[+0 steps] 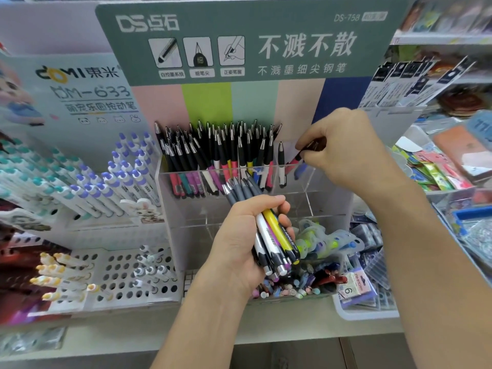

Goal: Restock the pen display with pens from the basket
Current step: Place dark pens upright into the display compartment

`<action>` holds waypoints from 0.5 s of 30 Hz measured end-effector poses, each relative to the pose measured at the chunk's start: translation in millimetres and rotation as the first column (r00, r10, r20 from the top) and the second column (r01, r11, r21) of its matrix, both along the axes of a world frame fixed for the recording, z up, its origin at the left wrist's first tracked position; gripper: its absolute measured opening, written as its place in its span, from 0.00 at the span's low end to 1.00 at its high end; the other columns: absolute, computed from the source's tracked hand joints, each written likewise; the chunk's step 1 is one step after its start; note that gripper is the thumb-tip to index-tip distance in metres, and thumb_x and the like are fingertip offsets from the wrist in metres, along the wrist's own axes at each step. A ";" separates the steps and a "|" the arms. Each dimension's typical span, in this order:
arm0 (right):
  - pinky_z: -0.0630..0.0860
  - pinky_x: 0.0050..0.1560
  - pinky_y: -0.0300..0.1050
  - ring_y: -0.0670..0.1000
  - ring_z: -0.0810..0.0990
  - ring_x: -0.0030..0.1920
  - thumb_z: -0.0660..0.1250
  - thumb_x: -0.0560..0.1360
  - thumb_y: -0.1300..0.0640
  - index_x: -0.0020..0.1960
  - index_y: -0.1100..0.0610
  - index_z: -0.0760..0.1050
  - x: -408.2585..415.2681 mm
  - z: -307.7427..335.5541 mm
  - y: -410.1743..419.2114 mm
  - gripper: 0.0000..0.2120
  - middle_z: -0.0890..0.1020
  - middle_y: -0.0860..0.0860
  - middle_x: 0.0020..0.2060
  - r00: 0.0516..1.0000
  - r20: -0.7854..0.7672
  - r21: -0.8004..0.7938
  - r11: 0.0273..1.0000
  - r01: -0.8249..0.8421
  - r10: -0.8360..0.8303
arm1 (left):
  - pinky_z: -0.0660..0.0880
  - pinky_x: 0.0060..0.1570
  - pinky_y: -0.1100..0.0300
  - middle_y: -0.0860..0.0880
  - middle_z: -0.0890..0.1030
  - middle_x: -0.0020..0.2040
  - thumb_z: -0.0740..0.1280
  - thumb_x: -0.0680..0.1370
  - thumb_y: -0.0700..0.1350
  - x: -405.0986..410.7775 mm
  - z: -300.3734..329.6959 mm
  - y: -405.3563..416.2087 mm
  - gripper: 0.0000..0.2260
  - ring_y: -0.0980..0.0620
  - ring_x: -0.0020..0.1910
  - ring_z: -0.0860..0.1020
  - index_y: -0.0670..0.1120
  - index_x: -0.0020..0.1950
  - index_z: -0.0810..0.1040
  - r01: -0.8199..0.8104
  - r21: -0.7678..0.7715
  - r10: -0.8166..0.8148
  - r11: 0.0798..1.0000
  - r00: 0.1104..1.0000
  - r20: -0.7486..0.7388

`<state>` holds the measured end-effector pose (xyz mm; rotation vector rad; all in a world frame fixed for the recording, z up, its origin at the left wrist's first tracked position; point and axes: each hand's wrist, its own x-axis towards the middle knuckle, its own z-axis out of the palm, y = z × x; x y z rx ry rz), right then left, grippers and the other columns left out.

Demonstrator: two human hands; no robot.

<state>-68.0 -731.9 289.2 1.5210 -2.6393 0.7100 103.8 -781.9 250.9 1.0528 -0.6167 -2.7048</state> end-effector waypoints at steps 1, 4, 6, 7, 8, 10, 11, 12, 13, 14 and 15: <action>0.76 0.45 0.35 0.50 0.81 0.43 0.73 0.71 0.66 0.49 0.55 0.87 0.2 5.7 -2.1 0.10 0.84 0.51 0.41 1.000 -0.004 0.029 0.999 -0.030 0.030 | 0.76 0.27 0.62 0.47 0.76 0.32 0.71 0.66 0.38 -0.5 -0.1 0.0 0.06 0.54 0.26 0.74 0.40 0.29 0.81 0.003 -0.002 -0.003 1.000 1.000 0.002; 0.76 0.41 0.36 0.47 0.79 0.37 0.73 0.71 0.66 0.49 0.56 0.87 -1.6 17.2 -14.7 0.10 0.82 0.48 0.35 0.995 0.033 0.171 0.980 -0.097 0.093 | 0.76 0.28 0.62 0.47 0.77 0.32 0.71 0.66 0.38 -2.0 0.0 0.0 0.06 0.55 0.26 0.74 0.41 0.28 0.81 0.012 -0.005 -0.012 1.000 1.000 0.002; 0.81 0.45 0.45 0.53 0.83 0.40 0.73 0.71 0.66 0.49 0.59 0.87 -3.0 17.3 -24.6 0.08 0.85 0.53 0.37 0.993 0.067 0.173 0.978 -0.112 0.102 | 0.76 0.28 0.62 0.47 0.77 0.33 0.71 0.66 0.38 -2.7 0.2 0.7 0.06 0.55 0.26 0.74 0.40 0.29 0.81 0.016 -0.003 -0.016 1.000 1.000 -0.002; 0.82 0.47 0.48 0.55 0.84 0.42 0.74 0.71 0.65 0.49 0.61 0.86 -3.7 15.5 -27.5 0.07 0.85 0.55 0.38 0.991 0.094 0.145 0.983 -0.110 0.096 | 0.76 0.28 0.62 0.47 0.77 0.33 0.71 0.66 0.38 -2.5 0.6 1.0 0.06 0.55 0.26 0.74 0.40 0.29 0.81 0.019 -0.003 -0.019 1.000 1.000 -0.004; 0.82 0.49 0.47 0.54 0.84 0.42 0.75 0.70 0.64 0.49 0.61 0.86 -4.7 13.2 -28.8 0.08 0.86 0.55 0.38 0.989 0.119 0.125 0.987 -0.100 0.086 | 0.76 0.28 0.62 0.47 0.77 0.32 0.71 0.66 0.39 -2.2 1.2 1.2 0.06 0.55 0.26 0.74 0.41 0.29 0.81 0.023 -0.005 -0.023 1.000 1.000 -0.006; 0.80 0.48 0.43 0.50 0.84 0.42 0.75 0.69 0.65 0.54 0.59 0.85 -8.1 7.1 -27.5 0.13 0.86 0.53 0.40 0.985 0.162 0.126 0.988 -0.086 0.065 | 0.76 0.28 0.62 0.47 0.77 0.33 0.71 0.67 0.39 -1.2 1.5 0.4 0.07 0.55 0.26 0.74 0.41 0.29 0.81 0.026 -0.009 -0.026 1.000 1.000 -0.009; 0.79 0.47 0.40 0.48 0.84 0.42 0.75 0.69 0.65 0.56 0.59 0.84 -10.3 3.9 -25.4 0.15 0.86 0.52 0.41 0.981 0.184 0.130 0.988 -0.085 0.060 | 0.76 0.29 0.62 0.47 0.77 0.33 0.71 0.67 0.38 -0.6 1.5 0.0 0.07 0.55 0.26 0.74 0.41 0.28 0.81 0.026 -0.009 -0.026 1.000 1.000 -0.009; 0.77 0.45 0.36 0.45 0.83 0.41 0.75 0.70 0.64 0.58 0.58 0.84 -11.5 2.1 -22.5 0.16 0.86 0.51 0.43 0.978 0.201 0.134 0.987 -0.086 0.058 | 0.76 0.29 0.62 0.47 0.77 0.33 0.71 0.68 0.38 -0.2 1.6 -0.4 0.07 0.55 0.26 0.74 0.41 0.28 0.81 0.028 -0.008 -0.028 1.000 1.000 -0.007; 0.74 0.42 0.29 0.42 0.81 0.41 0.75 0.70 0.64 0.59 0.57 0.83 -13.1 0.1 -20.2 0.17 0.85 0.51 0.44 0.976 0.208 0.140 0.986 -0.086 0.056 | 0.76 0.29 0.62 0.47 0.77 0.33 0.71 0.68 0.38 0.1 1.4 -0.8 0.08 0.55 0.26 0.74 0.41 0.29 0.81 0.030 -0.007 -0.030 1.000 1.000 -0.005; 0.71 0.39 0.24 0.38 0.79 0.40 0.75 0.70 0.63 0.60 0.57 0.83 -13.5 0.0 -17.7 0.18 0.85 0.50 0.46 0.977 0.204 0.146 0.986 -0.085 0.054 | 0.76 0.29 0.62 0.47 0.77 0.33 0.71 0.68 0.38 0.2 1.5 -1.3 0.08 0.55 0.26 0.74 0.41 0.29 0.81 0.032 -0.007 -0.032 0.999 0.999 -0.005; 0.69 0.37 0.21 0.37 0.79 0.40 0.75 0.71 0.62 0.60 0.56 0.83 -14.5 0.1 -14.8 0.18 0.85 0.50 0.46 0.979 0.196 0.132 0.988 -0.077 0.050 | 0.76 0.29 0.62 0.47 0.77 0.33 0.71 0.69 0.38 0.3 1.6 -2.0 0.08 0.55 0.27 0.75 0.41 0.29 0.81 0.034 -0.009 -0.034 0.999 0.999 -0.007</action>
